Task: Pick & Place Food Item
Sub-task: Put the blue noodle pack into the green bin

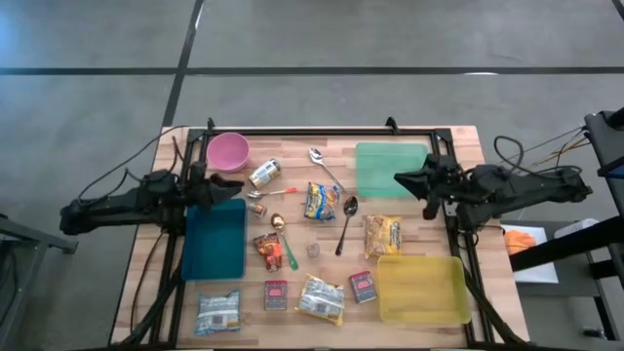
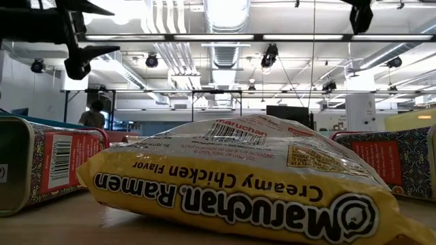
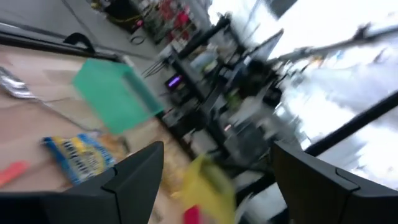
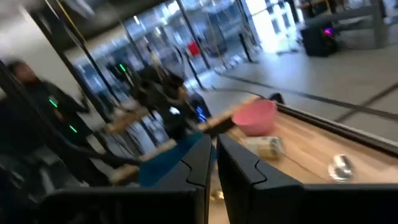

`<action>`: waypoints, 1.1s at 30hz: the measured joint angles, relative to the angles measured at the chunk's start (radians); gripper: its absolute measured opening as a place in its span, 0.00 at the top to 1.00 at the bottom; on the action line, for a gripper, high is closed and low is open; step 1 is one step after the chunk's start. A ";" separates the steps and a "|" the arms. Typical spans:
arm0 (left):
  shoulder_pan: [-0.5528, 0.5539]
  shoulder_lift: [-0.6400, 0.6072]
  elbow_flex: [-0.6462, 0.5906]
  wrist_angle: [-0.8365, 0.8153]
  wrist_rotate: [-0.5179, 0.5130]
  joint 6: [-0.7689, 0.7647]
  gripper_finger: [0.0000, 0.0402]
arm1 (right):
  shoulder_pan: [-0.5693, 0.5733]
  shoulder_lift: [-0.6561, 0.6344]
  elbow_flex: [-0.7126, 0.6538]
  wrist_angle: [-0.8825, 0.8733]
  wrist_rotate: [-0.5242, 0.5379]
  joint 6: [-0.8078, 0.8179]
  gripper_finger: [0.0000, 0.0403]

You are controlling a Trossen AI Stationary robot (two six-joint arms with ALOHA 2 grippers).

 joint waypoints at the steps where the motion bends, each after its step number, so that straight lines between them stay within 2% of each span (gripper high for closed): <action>1: 0.001 0.017 0.025 -0.031 0.001 0.026 0.26 | -0.001 0.029 0.036 -0.032 0.001 -0.015 0.94; 7: 0.001 0.161 0.178 -0.196 0.007 0.164 0.26 | -0.001 0.208 0.186 -0.057 -0.003 -0.137 0.94; 12: 0.002 0.254 0.278 -0.259 0.056 0.208 0.26 | -0.001 0.340 0.289 -0.056 -0.007 -0.202 0.94; 16: 0.002 0.293 0.319 -0.264 0.060 0.223 0.26 | -0.002 0.443 0.365 -0.057 -0.007 -0.214 0.94; 20: 0.002 0.300 0.332 -0.289 0.059 0.229 0.26 | -0.002 0.545 0.443 -0.094 -0.007 -0.349 0.94; 24: 0.002 0.298 0.323 -0.301 0.054 0.220 0.26 | 0.003 0.646 0.522 -0.121 -0.007 -0.311 0.94; 27: 0.003 0.298 0.322 -0.303 0.052 0.216 0.26 | 0.003 0.713 0.590 -0.242 -0.008 -0.298 0.94; 30: 0.002 0.297 0.322 -0.305 0.048 0.217 0.26 | 0.003 0.767 0.651 -0.438 -0.007 -0.311 0.94; 33: 0.003 0.297 0.322 -0.307 0.047 0.217 0.26 | -0.012 0.807 0.688 -0.596 0.004 -0.256 0.94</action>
